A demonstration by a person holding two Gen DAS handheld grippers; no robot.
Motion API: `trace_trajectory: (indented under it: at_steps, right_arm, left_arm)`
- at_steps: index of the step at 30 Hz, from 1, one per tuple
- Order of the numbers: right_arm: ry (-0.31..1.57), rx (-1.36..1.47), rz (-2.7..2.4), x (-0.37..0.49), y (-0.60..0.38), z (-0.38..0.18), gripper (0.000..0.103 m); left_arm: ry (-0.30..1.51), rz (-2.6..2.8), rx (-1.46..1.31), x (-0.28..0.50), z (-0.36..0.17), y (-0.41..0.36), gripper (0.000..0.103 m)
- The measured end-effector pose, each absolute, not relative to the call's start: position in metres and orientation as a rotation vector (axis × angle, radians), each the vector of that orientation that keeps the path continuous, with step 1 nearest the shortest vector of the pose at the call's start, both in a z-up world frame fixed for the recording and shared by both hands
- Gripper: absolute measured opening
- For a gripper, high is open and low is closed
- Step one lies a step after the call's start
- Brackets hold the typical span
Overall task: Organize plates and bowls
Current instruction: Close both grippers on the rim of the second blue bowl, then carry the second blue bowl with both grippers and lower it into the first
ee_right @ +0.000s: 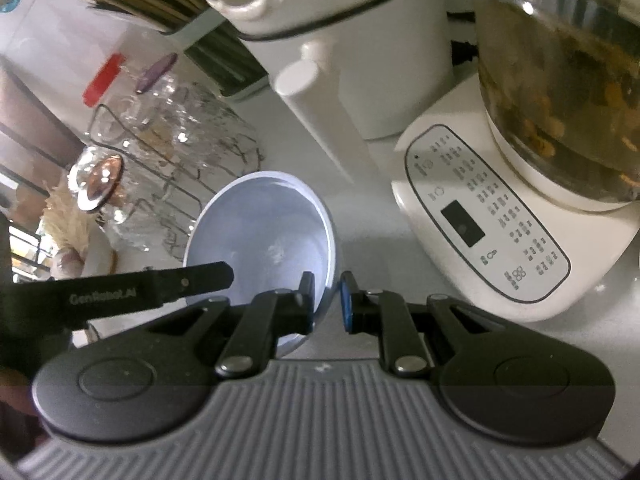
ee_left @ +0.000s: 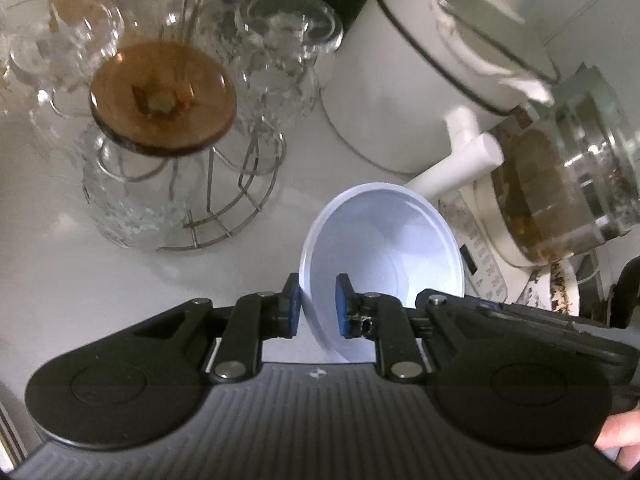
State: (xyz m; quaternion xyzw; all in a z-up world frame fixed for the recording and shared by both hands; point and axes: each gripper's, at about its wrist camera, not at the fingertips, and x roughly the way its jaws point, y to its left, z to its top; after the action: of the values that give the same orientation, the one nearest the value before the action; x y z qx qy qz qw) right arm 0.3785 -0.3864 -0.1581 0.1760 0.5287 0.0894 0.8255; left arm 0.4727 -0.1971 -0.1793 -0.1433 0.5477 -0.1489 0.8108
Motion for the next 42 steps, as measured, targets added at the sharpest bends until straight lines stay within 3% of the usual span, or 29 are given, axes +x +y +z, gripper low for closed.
trace_trajectory:
  at_steps: [21,42]
  right_arm:
    - [0.965,0.418,0.129,0.322,-0.372,-0.094,0.017]
    - [0.898,0.386,0.182,0.279,-0.304,-0.072,0.017]
  left_arm:
    - [1.016,-0.409,-0.279,0.431,-0.107,-0.179,0.022]
    - [0.946,-0.390,-0.295,0.374,-0.086,-0.101,0.023]
